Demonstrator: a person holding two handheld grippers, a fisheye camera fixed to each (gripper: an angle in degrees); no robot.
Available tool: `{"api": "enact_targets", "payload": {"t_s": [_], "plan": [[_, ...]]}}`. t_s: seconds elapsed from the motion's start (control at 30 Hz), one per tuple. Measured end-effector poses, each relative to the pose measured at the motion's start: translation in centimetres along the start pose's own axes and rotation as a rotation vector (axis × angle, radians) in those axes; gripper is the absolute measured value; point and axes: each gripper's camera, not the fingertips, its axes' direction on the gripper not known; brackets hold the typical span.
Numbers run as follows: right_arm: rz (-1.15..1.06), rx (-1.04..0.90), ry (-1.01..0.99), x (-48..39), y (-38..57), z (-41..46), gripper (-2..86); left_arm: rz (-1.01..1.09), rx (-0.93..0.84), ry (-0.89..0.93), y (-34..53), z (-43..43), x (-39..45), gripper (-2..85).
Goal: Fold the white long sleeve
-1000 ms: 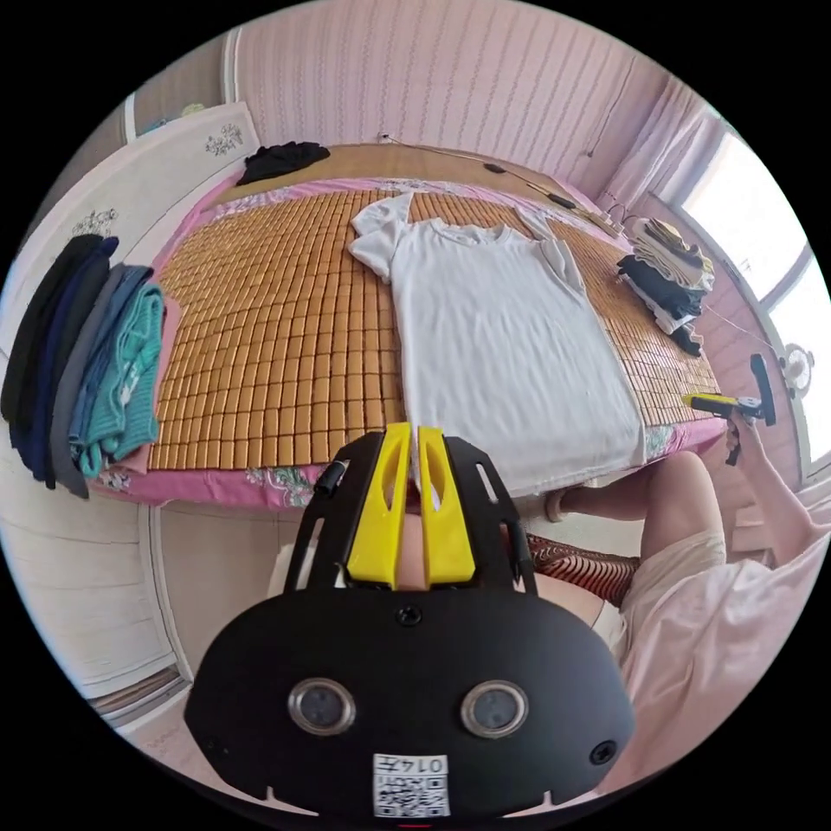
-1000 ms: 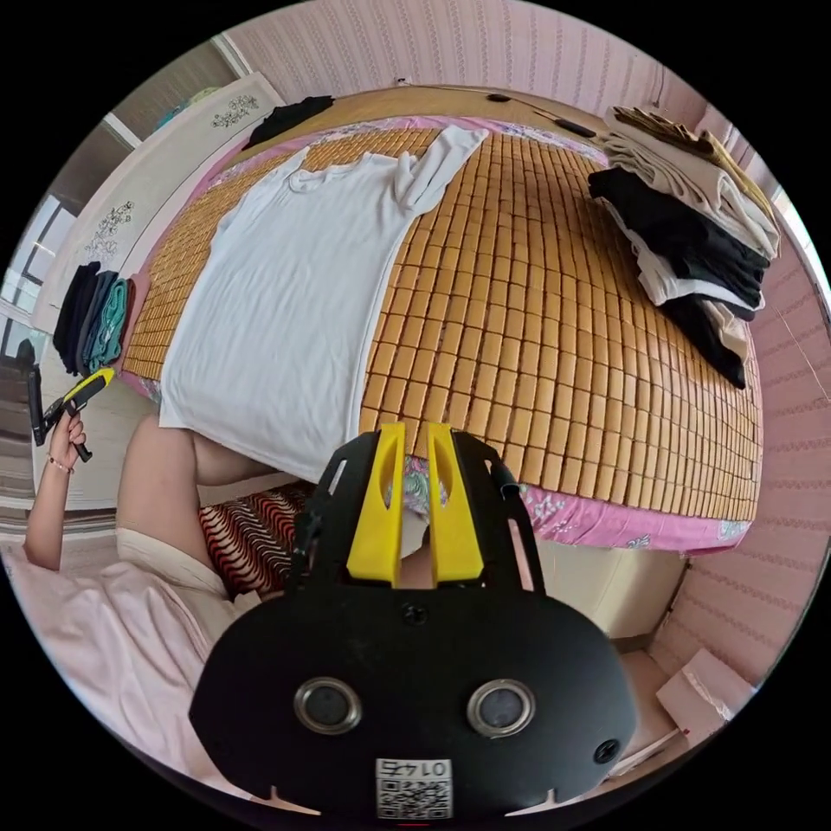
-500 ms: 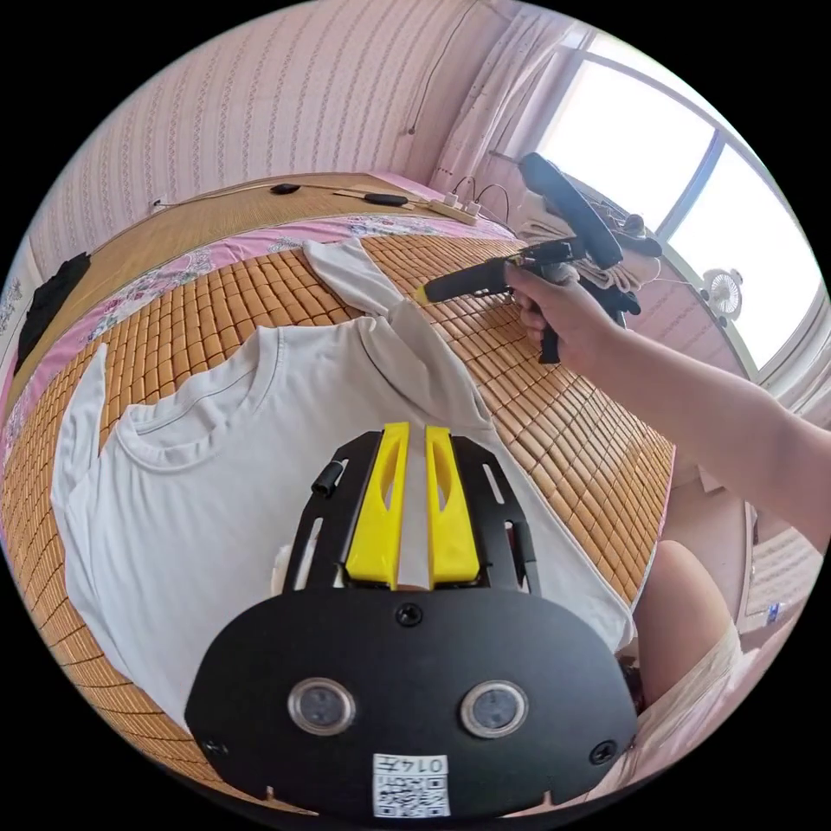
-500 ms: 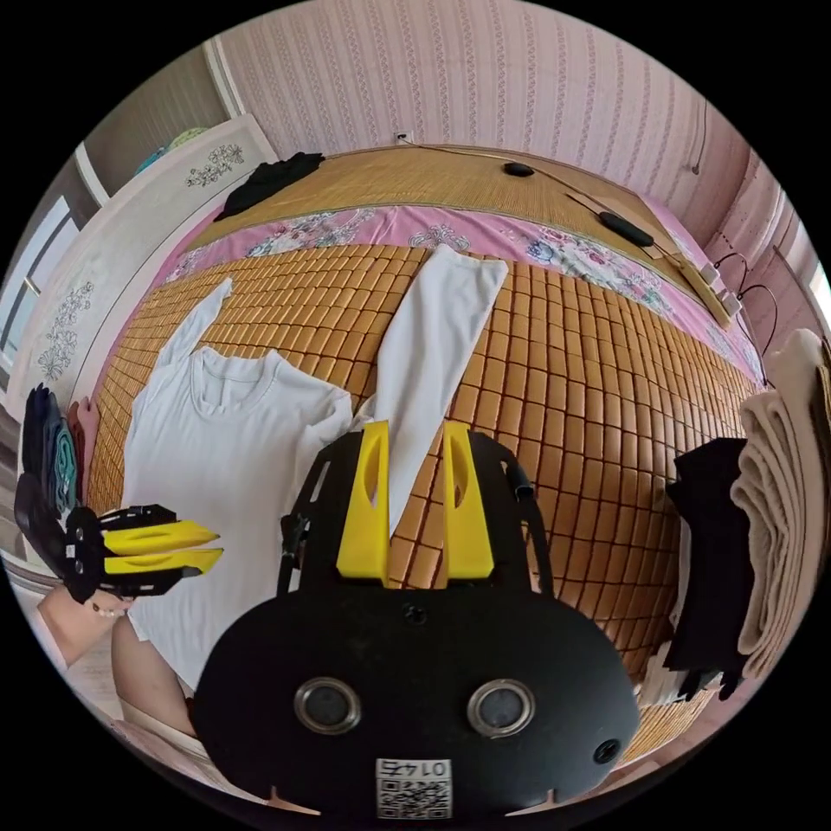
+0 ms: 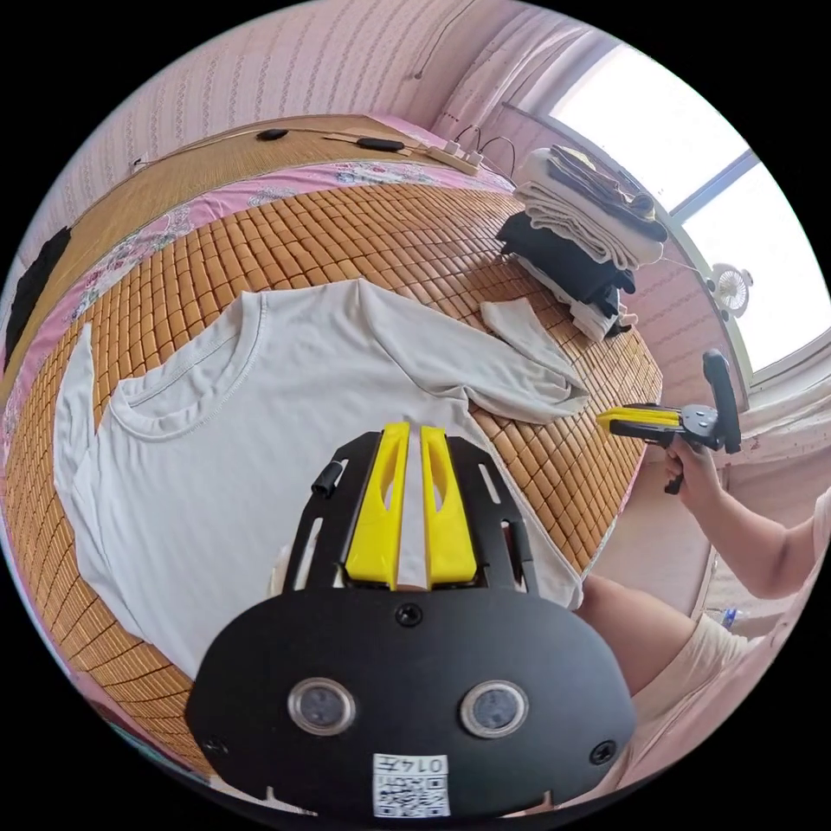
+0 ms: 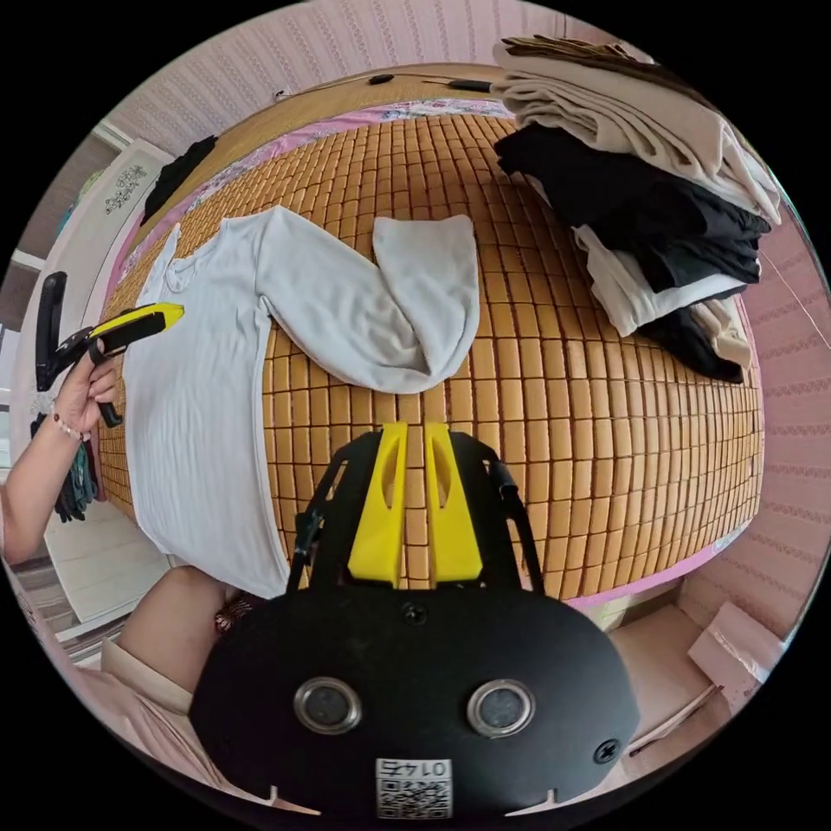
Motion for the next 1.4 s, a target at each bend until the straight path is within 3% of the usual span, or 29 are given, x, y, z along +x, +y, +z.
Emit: {"api": "enact_targets", "payload": {"t_s": [0.27, 0.33, 0.4, 0.5, 0.67, 0.87, 1.13, 1.4], "plan": [[0.156, 0.158, -0.004, 5.5, -7.2, 1.0, 8.4, 0.099, -0.080, -0.013, -11.4, 6.6, 4.8, 4.4], [0.168, 0.123, -0.063, 6.2, -8.5, 2.2, 6.9, 0.111, -0.100, -0.013, -13.3, 8.3, 5.9, 4.6], [0.201, 0.150, 0.009, 6.4, -8.3, 2.5, 3.1, 0.130, -0.122, -0.022, -14.8, 9.9, 6.8, 4.7], [0.200, 0.153, -0.027, 6.9, -6.9, 2.3, 0.2, 0.158, -0.171, -0.027, -16.5, 12.0, 7.7, 4.8], [0.432, 0.341, -0.052, 10.5, 4.5, -4.3, 0.3, 0.188, -0.187, -0.018, -18.1, 12.8, 8.3, 5.0], [0.568, 0.058, 0.061, 13.3, 14.3, -2.5, 3.2, 0.241, -0.166, 0.012, -20.4, 12.1, 10.1, 4.9], [0.546, 0.179, 0.030, 15.5, 10.1, -1.3, 6.7, 0.285, -0.179, -0.039, -24.4, 14.6, 11.9, 5.2], [0.448, 0.163, 0.082, 15.2, 6.4, 1.5, 5.8, 0.286, -0.196, -0.059, -24.8, 16.1, 11.4, 4.5]]}}
